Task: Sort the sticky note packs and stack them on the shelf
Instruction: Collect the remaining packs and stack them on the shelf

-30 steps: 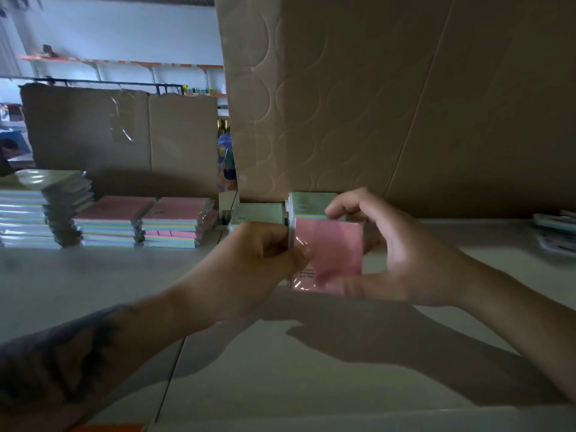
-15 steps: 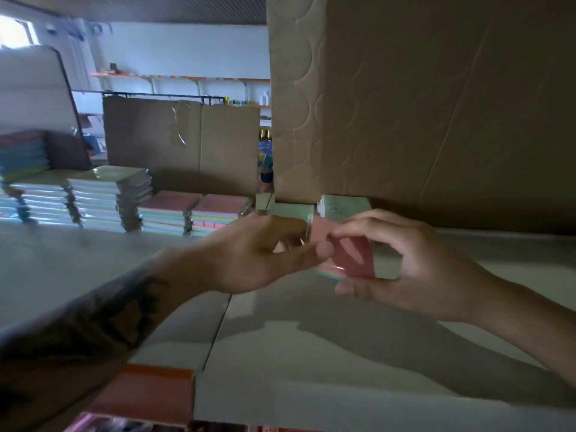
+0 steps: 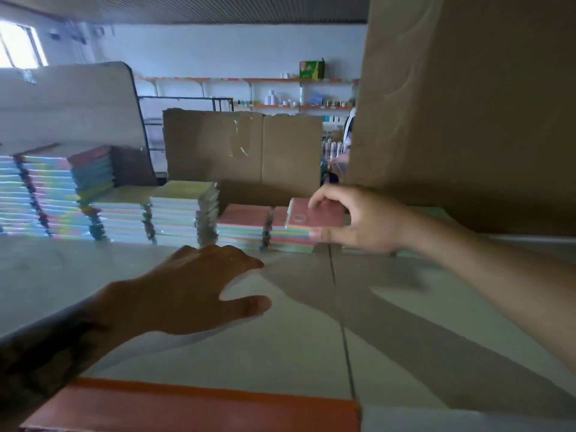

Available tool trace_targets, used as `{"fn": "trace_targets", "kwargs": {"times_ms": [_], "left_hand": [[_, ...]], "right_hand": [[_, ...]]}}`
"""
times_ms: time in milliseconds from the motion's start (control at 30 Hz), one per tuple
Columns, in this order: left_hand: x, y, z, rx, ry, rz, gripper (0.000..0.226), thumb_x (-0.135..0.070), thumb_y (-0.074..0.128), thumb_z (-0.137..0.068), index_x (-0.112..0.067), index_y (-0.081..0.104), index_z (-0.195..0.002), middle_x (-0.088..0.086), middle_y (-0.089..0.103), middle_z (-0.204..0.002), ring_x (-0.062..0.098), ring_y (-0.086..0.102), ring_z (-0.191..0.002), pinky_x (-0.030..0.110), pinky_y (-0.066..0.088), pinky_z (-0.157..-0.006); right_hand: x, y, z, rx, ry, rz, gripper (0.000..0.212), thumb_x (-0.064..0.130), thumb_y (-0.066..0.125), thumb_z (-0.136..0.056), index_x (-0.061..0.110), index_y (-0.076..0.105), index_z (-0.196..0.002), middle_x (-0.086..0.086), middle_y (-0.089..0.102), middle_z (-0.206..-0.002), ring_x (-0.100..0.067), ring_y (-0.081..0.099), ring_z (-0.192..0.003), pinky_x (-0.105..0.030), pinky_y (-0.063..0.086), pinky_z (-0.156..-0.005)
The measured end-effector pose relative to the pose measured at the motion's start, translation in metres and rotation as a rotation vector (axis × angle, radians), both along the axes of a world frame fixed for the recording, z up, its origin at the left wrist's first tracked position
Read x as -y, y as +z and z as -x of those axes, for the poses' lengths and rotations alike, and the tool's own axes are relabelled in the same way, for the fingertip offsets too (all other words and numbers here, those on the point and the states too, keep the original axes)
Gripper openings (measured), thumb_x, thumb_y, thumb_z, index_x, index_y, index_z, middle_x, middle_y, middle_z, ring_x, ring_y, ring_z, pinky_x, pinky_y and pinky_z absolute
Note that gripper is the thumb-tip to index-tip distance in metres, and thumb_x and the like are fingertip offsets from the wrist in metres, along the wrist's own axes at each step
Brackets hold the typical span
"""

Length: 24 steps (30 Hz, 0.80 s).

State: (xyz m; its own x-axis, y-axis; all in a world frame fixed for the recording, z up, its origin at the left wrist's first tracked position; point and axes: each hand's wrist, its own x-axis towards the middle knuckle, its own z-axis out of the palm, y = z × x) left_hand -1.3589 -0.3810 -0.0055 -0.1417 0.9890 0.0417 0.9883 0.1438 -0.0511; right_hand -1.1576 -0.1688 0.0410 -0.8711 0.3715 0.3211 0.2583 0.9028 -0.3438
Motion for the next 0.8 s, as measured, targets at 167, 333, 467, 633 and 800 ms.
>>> {"fn": "trace_targets", "kwargs": {"times_ms": [167,333,467,633,800], "left_hand": [[0.007,-0.016,0.017,0.058,0.026,-0.046,0.101,-0.097,-0.011,-0.067,-0.049,0.019,-0.151,-0.023,0.03,-0.155,0.008,0.03,-0.145,0.045,0.036,-0.112],[0.003,-0.02,0.017,0.059,0.028,-0.098,0.097,-0.095,-0.003,-0.072,-0.044,0.025,-0.149,-0.018,0.036,-0.152,0.013,0.034,-0.142,0.048,0.039,-0.109],[0.003,-0.019,0.019,0.074,0.037,-0.077,0.088,-0.093,0.005,-0.075,-0.047,0.026,-0.147,-0.019,0.036,-0.153,0.013,0.033,-0.143,0.048,0.038,-0.109],[0.003,-0.005,0.017,0.091,0.031,-0.089,0.082,-0.093,0.017,-0.078,-0.046,0.036,-0.142,-0.02,0.046,-0.148,0.011,0.046,-0.136,0.041,0.039,-0.109],[-0.016,0.053,0.012,0.167,0.017,-0.243,0.053,-0.079,0.055,-0.081,-0.045,0.055,-0.122,-0.017,0.065,-0.124,0.019,0.063,-0.112,0.035,0.051,-0.091]], "right_hand": [[-0.017,-0.004,0.042,0.049,-0.034,0.078,0.031,0.032,0.079,-0.089,0.025,0.06,-0.112,0.003,0.062,-0.107,-0.022,0.059,-0.096,-0.041,0.049,-0.093],[-0.021,-0.013,0.056,0.095,-0.082,0.114,0.029,0.035,0.08,-0.088,0.035,0.06,-0.11,0.002,0.062,-0.117,-0.023,0.06,-0.111,-0.047,0.048,-0.103],[-0.02,-0.006,0.061,0.156,-0.12,0.173,0.041,0.033,0.085,-0.082,0.036,0.057,-0.112,0.005,0.063,-0.118,-0.023,0.062,-0.111,-0.047,0.049,-0.102],[-0.022,0.0,0.065,0.266,-0.156,0.194,0.066,0.026,0.093,-0.073,0.028,0.048,-0.121,0.001,0.07,-0.11,-0.025,0.069,-0.098,-0.044,0.054,-0.092],[-0.025,0.012,0.065,0.35,-0.166,0.146,0.07,0.033,0.096,-0.067,0.029,0.049,-0.119,0.008,0.067,-0.115,-0.019,0.067,-0.101,-0.044,0.054,-0.092]]}}
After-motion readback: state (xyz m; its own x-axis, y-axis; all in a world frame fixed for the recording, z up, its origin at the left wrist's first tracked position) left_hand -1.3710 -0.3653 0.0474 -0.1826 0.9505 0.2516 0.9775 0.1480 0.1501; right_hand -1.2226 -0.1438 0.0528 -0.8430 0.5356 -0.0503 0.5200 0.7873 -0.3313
